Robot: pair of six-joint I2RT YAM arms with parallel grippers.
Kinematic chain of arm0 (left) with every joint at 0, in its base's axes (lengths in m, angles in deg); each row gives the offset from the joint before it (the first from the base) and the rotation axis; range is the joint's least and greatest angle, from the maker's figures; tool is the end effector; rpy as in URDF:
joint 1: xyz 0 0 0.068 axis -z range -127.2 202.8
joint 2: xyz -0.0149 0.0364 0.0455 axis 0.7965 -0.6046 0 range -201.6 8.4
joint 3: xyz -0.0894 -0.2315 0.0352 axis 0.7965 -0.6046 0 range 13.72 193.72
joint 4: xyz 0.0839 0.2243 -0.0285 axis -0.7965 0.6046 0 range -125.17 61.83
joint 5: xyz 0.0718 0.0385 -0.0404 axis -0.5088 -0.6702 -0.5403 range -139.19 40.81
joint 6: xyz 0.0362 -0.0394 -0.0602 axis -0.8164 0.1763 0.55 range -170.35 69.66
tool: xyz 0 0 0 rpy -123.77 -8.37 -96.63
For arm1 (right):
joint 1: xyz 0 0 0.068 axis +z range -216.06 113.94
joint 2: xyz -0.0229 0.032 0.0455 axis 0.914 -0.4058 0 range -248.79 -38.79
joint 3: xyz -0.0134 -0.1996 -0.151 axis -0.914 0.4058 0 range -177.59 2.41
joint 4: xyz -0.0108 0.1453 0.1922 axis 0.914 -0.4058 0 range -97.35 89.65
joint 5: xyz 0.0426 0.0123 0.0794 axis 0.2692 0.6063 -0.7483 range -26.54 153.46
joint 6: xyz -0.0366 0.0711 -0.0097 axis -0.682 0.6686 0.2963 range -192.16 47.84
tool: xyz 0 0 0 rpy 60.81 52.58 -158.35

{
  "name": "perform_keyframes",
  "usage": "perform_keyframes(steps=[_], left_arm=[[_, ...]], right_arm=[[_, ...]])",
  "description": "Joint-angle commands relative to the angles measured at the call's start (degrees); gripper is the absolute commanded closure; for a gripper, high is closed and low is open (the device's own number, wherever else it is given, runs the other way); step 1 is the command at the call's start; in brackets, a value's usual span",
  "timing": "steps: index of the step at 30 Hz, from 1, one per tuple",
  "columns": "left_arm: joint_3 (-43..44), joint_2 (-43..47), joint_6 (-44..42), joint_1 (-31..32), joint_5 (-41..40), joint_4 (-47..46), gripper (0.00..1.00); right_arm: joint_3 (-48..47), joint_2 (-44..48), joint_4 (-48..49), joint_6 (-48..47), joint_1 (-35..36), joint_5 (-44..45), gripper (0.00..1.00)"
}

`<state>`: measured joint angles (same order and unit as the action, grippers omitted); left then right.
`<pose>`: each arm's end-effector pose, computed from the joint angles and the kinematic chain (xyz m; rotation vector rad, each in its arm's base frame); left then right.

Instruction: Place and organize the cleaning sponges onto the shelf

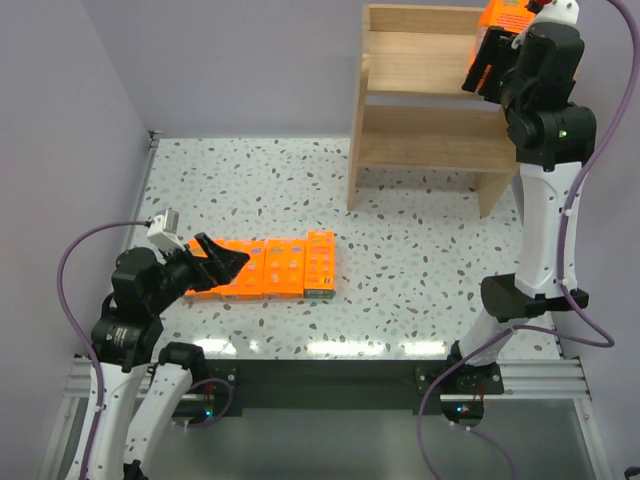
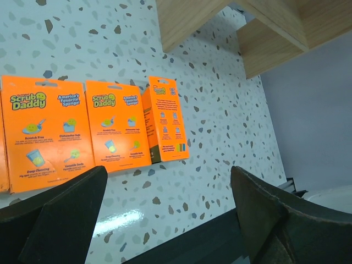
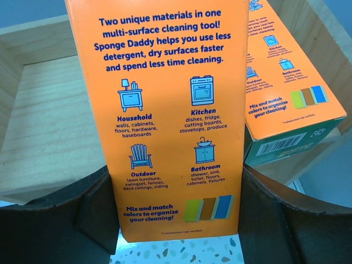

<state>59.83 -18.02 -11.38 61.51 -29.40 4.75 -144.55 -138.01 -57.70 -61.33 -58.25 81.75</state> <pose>0.1200 -0.0422 0.3041 -0.2858 1.9848 -0.8785 0.3026 0.0195 0.5336 0.2781 1.7076 -0.0375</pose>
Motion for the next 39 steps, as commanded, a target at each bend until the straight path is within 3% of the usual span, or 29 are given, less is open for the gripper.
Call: perform_keyframes(steps=[1, 12, 18, 25, 39], left_arm=[[-0.14, 0.49, 0.77, 0.17, 0.34, -1.95, 0.0], [-0.4, 0.48, 1.12, 0.17, 0.42, -2.39, 0.0], [-0.4, 0.22, 0.77, 0.17, 0.34, -2.22, 0.0], [-0.4, -0.39, 0.5, 0.17, 0.42, -2.66, 0.0], [-0.23, -1.62, 0.41, 0.17, -0.02, -3.62, 0.0]], right_arm=[[1.4, 1.13, -1.46, -1.25, -0.26, -1.32, 0.37], [0.53, -1.15, -1.02, -1.34, -0.34, -1.06, 0.34], [-0.17, -2.29, -1.02, -1.25, -0.26, -1.32, 0.26], [-1.57, -3.35, -0.4, -0.99, -0.26, -1.15, 0.07], [-6.23, -4.93, 5.65, 0.07, -0.26, 2.98, 0.01]])
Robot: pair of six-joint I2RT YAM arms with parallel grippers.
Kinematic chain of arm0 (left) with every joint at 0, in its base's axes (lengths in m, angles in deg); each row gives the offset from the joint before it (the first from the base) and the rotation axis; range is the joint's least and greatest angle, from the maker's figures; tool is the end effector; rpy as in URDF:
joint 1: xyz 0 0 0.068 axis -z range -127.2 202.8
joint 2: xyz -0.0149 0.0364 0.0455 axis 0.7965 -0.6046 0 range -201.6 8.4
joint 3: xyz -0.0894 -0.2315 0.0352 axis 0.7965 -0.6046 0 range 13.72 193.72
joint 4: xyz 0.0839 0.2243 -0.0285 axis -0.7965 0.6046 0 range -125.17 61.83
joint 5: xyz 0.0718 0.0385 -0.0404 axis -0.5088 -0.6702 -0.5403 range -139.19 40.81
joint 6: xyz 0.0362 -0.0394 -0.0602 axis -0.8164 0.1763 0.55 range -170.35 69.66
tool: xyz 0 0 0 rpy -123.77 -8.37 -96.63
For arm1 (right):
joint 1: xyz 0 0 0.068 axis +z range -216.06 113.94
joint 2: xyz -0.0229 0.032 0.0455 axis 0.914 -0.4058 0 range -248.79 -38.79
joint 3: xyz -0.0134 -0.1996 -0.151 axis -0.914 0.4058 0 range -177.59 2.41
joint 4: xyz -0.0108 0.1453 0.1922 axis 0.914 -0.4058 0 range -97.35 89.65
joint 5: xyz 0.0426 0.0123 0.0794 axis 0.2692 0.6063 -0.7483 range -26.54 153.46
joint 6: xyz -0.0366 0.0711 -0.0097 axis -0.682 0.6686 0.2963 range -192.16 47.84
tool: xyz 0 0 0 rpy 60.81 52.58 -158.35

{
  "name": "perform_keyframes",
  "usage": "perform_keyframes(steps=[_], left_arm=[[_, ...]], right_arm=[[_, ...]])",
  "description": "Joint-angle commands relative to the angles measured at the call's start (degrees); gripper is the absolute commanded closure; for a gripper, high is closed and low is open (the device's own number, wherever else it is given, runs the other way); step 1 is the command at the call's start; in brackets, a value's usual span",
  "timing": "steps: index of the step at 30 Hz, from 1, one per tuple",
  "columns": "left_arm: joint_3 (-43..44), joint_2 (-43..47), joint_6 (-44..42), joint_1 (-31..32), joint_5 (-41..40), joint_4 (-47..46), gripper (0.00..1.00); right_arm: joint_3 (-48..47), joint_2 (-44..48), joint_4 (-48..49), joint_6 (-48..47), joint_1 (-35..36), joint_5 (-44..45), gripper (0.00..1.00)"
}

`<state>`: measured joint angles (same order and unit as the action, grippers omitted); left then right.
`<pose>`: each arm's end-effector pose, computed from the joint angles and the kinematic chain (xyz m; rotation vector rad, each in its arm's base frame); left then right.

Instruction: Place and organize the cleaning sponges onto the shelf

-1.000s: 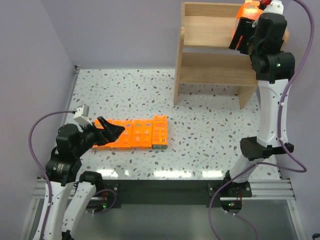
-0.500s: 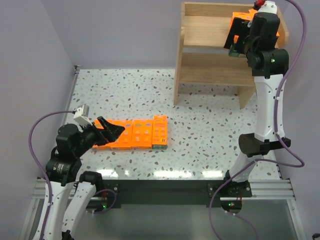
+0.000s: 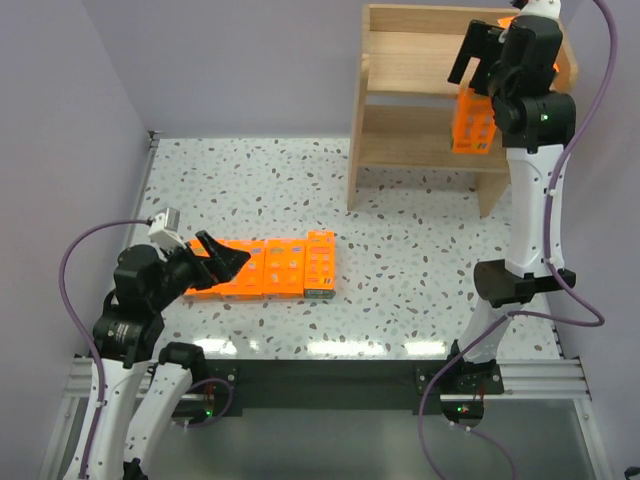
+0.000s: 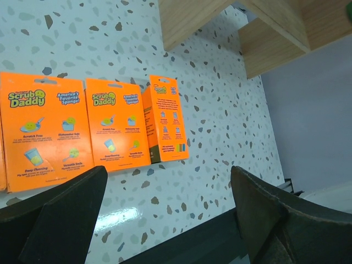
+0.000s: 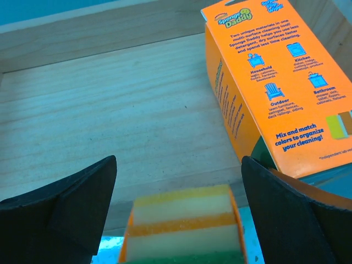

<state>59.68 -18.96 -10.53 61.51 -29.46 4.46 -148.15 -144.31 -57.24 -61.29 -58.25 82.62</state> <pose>0.1236 -0.0427 0.3022 -0.3073 1.9983 -0.8849 0.3365 0.0232 0.5174 0.2864 1.7430 -0.0606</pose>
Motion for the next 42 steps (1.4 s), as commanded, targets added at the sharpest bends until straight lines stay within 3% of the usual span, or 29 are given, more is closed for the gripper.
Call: perform_keyframes(steps=[1, 8, 11, 16, 18, 23, 28, 35, 42], left_arm=[[-0.08, -0.94, -0.52, 0.25, 0.14, -3.51, 0.0], [0.19, -1.56, -0.44, 0.17, 0.14, -4.3, 0.0], [0.01, -1.3, -0.09, 0.17, 0.4, -4.74, 0.0], [-2.09, -1.3, 0.88, 0.17, 2.15, -7.2, 0.0], [-2.97, -2.0, 0.79, 0.17, 3.12, -8.34, 0.0], [-3.06, -3.93, 0.35, 0.17, 4.18, -10.01, 0.0], [-4.55, -4.2, 0.26, 0.17, 5.32, -11.6, 0.0], [-4.12, -4.11, 0.09, 0.17, 5.68, -10.99, 0.0], [-3.41, -2.79, -1.4, 0.17, 3.92, -8.09, 0.0]], right_arm=[[-3.33, 1.19, 5.12, 0.02, -0.34, 2.46, 0.02], [-0.18, 6.1, 2.39, 1.34, -0.17, 3.52, 0.07], [8.86, 15.4, 2.22, 2.74, -0.17, -0.43, 0.07], [31.52, 30.87, -1.91, 4.59, 0.01, -6.5, 0.1], [41.16, 37.09, -2.53, 5.29, 0.27, -6.33, 0.12], [55.27, 44.51, -8.76, 8.37, 0.36, -2.48, 0.15], [67.05, 44.52, -12.82, 14.43, 0.19, 8.17, 0.08], [72.07, 38.81, -2.98, 16.81, 0.01, 8.18, 0.06], [76.29, 32.66, 3.7, 10.05, -1.04, 8.79, 0.01]])
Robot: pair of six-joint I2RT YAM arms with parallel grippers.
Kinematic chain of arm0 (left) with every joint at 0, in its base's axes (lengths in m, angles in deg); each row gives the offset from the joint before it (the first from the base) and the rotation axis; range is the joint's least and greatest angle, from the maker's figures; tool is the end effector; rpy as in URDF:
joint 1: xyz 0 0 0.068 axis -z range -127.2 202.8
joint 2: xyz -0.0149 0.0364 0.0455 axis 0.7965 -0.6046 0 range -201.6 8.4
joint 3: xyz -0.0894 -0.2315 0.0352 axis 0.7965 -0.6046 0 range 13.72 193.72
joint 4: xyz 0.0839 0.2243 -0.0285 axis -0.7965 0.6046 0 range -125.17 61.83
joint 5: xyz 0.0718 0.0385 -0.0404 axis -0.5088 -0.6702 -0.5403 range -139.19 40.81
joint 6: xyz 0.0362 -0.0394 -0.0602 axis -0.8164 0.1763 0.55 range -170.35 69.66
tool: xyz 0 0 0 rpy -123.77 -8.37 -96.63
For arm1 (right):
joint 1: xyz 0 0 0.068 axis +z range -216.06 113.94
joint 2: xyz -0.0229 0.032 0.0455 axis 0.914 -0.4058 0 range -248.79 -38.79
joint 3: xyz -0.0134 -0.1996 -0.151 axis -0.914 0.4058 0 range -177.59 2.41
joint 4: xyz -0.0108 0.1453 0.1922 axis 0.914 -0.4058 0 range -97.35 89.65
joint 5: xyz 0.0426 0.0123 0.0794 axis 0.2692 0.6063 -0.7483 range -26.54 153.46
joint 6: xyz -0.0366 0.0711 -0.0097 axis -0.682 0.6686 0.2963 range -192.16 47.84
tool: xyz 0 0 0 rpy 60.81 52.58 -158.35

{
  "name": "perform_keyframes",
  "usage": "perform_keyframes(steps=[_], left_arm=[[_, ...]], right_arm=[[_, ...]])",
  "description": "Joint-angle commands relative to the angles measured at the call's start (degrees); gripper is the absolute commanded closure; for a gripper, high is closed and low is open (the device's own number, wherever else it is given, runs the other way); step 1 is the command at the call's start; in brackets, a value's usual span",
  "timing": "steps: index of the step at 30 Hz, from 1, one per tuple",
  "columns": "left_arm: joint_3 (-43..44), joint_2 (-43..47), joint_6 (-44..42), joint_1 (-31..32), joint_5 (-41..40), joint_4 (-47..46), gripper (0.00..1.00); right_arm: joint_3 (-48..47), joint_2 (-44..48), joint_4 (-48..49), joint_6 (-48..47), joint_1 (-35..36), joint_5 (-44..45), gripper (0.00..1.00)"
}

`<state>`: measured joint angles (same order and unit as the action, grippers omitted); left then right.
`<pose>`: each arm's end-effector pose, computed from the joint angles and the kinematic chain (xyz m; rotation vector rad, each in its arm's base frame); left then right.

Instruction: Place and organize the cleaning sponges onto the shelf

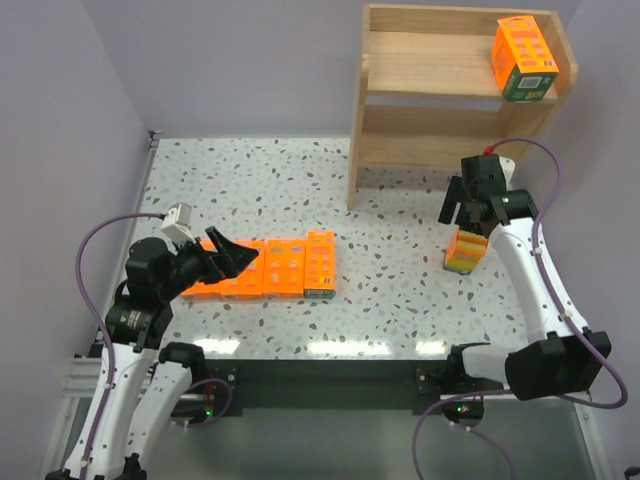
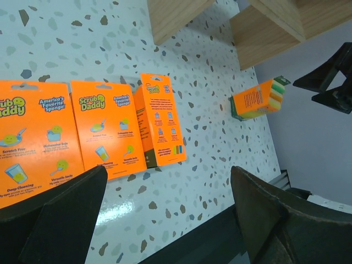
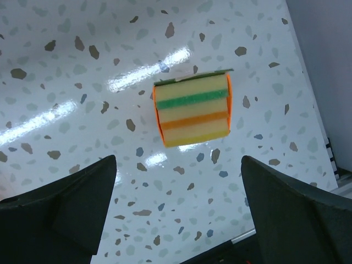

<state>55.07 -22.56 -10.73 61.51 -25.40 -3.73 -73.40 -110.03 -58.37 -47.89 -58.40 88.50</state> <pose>0.1446 -0.0505 0.2872 -0.2550 2.0122 -0.9500 0.2436 0.0031 0.3092 0.5208 2.3495 -0.2941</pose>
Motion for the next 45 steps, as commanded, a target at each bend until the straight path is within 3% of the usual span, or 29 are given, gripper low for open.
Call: perform_keyframes(steps=[1, 6, 16, 23, 28, 33, 36, 37, 40, 45], left_arm=[[1.11, 0.99, -1.21, 0.17, -0.24, 0.29, 0.0], [0.41, 1.08, -1.38, 0.17, -0.15, 0.46, 0.0], [0.32, 1.16, -1.12, 0.17, -0.24, 0.37, 0.0], [0.05, 2.13, -1.03, 0.17, -0.5, 1.08, 0.0], [0.49, 2.66, -1.47, 0.17, -0.94, 2.22, 0.0], [0.76, 2.92, -1.82, 0.17, -1.2, 2.66, 0.0], [0.76, 2.84, -1.91, 0.17, -1.2, 2.57, 0.0], [0.76, 2.75, -2.0, 0.17, -1.2, 2.4, 0.0], [0.58, 2.66, -2.0, 0.25, -1.2, 2.13, 0.0], [0.32, 2.92, -1.91, 0.17, -1.03, 1.96, 0.0]], right_arm=[[1.98, -1.88, 5.28, -4.14, -1.59, 2.83, 0.01], [5.4, -4.08, 9.06, -7.13, -6.78, -1.99, 0.01], [5.14, -8.65, 13.9, -6.87, -9.68, -7.02, 0.02], [8.66, -9.35, 20.83, -4.06, -10.65, -8.95, 0.13], [8.93, -11.46, 21.02, -4.67, -10.74, -5.79, 0.15], [9.8, -11.11, 19.26, -3.27, -10.74, -5.26, 0.3], [10.77, -9.71, 18.04, -2.83, -10.74, -6.05, 0.45], [11.03, -9.44, 17.59, -2.74, -10.65, -6.23, 0.59], [11.82, -8.04, 14.96, -2.3, -10.74, -6.32, 0.82], [11.48, -4.61, 11.88, -1.77, -10.74, -7.54, 0.88]])
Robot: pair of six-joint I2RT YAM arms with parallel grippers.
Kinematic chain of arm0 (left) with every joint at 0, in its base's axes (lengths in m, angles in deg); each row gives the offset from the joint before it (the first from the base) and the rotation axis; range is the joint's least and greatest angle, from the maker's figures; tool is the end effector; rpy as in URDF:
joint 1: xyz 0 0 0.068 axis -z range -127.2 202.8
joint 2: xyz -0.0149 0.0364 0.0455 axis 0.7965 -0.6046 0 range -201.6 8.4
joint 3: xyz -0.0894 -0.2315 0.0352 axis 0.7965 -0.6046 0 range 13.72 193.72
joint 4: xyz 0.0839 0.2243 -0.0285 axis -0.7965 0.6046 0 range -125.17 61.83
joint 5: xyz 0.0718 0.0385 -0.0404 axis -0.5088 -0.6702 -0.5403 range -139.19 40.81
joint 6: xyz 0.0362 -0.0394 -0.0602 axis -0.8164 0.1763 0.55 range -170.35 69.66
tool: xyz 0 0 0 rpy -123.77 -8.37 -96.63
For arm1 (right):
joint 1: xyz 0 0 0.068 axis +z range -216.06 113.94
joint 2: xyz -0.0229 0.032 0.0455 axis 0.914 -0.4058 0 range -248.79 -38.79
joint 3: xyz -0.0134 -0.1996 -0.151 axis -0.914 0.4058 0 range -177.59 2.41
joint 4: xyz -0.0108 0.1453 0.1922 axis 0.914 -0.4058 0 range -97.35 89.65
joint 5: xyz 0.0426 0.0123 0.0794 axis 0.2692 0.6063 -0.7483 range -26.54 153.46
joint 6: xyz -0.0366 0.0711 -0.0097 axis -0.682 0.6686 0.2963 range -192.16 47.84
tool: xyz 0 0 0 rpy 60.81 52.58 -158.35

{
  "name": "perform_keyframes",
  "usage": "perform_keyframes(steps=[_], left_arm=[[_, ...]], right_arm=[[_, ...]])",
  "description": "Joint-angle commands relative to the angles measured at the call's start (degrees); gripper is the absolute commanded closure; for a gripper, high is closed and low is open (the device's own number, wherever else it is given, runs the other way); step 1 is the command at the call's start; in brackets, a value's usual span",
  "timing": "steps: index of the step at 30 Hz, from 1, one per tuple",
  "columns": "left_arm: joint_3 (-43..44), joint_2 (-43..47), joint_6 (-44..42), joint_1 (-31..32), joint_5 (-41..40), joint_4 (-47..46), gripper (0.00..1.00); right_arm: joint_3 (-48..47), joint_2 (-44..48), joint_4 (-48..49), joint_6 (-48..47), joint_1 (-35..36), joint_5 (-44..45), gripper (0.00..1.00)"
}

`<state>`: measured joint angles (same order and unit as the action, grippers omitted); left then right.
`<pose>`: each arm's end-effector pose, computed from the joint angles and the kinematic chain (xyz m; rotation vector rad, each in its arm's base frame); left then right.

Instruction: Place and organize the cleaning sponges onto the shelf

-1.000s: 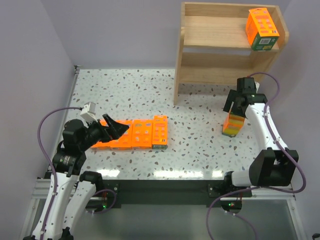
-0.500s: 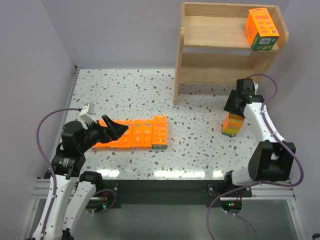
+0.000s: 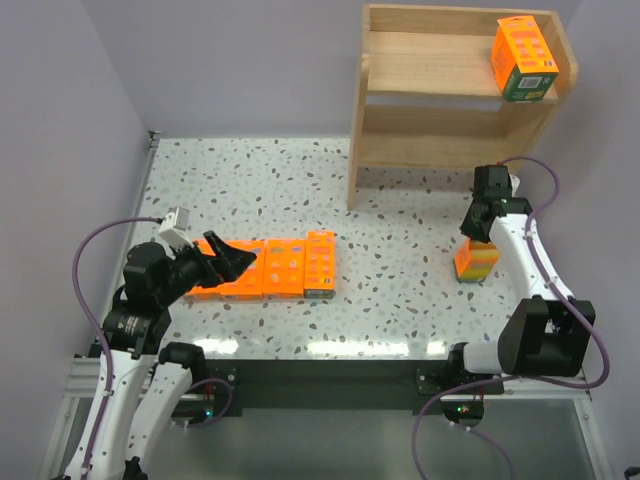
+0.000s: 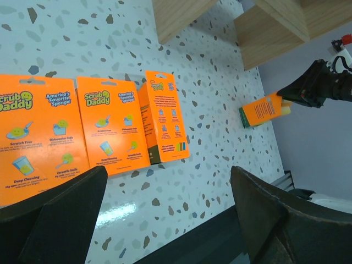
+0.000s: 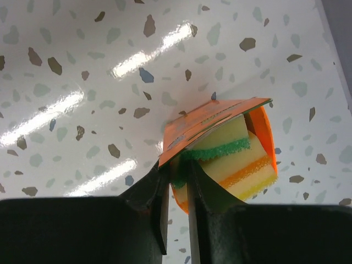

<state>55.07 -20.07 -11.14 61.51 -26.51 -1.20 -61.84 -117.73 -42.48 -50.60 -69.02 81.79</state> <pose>0.1356 -0.0479 0.2868 -0.2614 2.0091 -0.9270 0.2800 -0.0363 0.2342 0.6503 2.4251 -0.2783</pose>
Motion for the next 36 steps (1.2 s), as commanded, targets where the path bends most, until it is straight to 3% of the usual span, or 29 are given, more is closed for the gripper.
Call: perform_keyframes(steps=[1, 4, 6, 8, 9, 12, 15, 19, 25, 32, 36], left_arm=[[0.32, 0.34, -1.5, 0.25, 0.17, -0.58, 0.0], [0.32, 0.69, -1.5, 0.17, 0.09, -0.58, 0.0], [0.49, 0.61, -1.49, 0.17, 0.09, -0.49, 0.0], [0.67, 0.78, -1.58, 0.17, 0.0, -0.23, 0.0], [0.67, 0.87, -1.5, 0.25, -0.09, -0.14, 0.0], [0.49, 1.13, -1.58, 0.17, -0.18, -0.14, 0.0], [0.49, 1.31, -1.41, 0.17, -0.18, -0.14, 0.0], [0.67, 1.4, -1.32, 0.17, -0.09, 0.04, 0.0], [0.93, 2.19, -0.88, 0.17, -0.44, 0.48, 0.0], [1.11, 2.63, -0.27, 0.17, -0.53, 0.65, 0.0], [0.76, 2.37, 0.52, 0.17, 0.43, -1.44, 0.0]], right_arm=[[-0.35, 3.43, -5.32, 1.03, -0.11, -2.05, 0.9], [-1.23, 5.28, -6.65, 0.68, -0.03, -5.83, 1.0], [-2.11, 6.42, -7.53, 0.06, -0.03, -13.72, 1.0], [-1.85, 7.92, -6.13, -1.61, 0.06, -22.07, 1.0], [-1.58, 8.01, -5.43, -2.22, -0.03, -33.5, 1.0], [1.22, 8.27, -0.86, -2.4, 1.2, -52.96, 1.0], [5.36, 10.11, 7.31, 0.5, 8.46, -58.39, 1.0], [9.13, 8.28, 15.38, 1.64, 14.72, -57.09, 1.0], [15.11, 5.72, 24.11, 1.91, 16.15, -56.91, 1.0], [13.89, 4.49, 12.35, -4.24, 16.06, -48.83, 0.96], [14.67, 6.86, 5.84, -4.78, 16.06, -37.87, 0.98]])
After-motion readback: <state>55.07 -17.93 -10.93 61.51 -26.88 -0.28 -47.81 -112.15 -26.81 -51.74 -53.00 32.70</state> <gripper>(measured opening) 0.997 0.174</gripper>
